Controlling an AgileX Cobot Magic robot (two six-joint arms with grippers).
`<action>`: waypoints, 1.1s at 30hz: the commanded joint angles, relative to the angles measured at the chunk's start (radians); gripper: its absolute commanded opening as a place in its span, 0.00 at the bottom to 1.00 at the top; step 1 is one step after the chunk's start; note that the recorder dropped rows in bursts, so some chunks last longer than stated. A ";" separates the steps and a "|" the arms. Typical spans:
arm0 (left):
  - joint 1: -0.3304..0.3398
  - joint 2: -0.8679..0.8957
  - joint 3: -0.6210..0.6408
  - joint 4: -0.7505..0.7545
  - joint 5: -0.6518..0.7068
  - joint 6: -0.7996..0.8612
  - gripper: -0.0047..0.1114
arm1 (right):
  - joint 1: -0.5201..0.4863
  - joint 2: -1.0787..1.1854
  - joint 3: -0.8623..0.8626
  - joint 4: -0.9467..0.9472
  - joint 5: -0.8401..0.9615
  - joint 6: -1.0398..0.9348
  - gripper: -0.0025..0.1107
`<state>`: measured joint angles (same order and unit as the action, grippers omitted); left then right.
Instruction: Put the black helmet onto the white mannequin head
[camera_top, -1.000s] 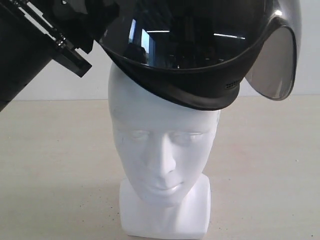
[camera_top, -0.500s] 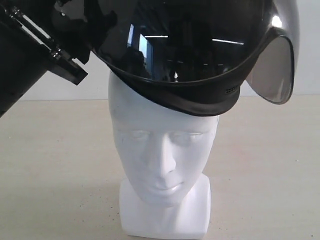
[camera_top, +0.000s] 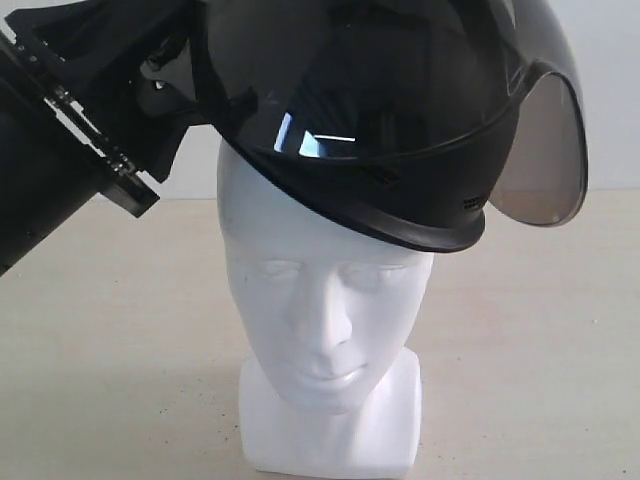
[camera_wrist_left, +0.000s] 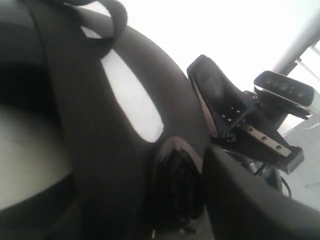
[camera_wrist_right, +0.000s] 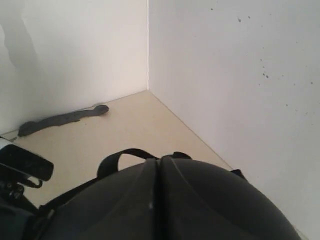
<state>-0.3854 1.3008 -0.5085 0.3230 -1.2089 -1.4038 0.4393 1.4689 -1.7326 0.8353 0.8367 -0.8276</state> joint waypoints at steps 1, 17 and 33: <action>0.019 -0.024 0.027 -0.082 -0.012 0.077 0.08 | 0.003 0.009 0.003 -0.150 -0.071 0.121 0.02; 0.019 -0.088 0.107 -0.079 -0.012 0.103 0.08 | 0.003 0.039 0.049 -0.202 -0.065 0.194 0.02; 0.019 -0.088 0.193 -0.151 -0.012 0.114 0.08 | 0.012 0.039 0.057 -0.172 0.014 0.208 0.02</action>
<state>-0.3848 1.2347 -0.3430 0.2837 -1.1859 -1.3374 0.4436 1.5039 -1.6840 0.6662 0.8174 -0.6198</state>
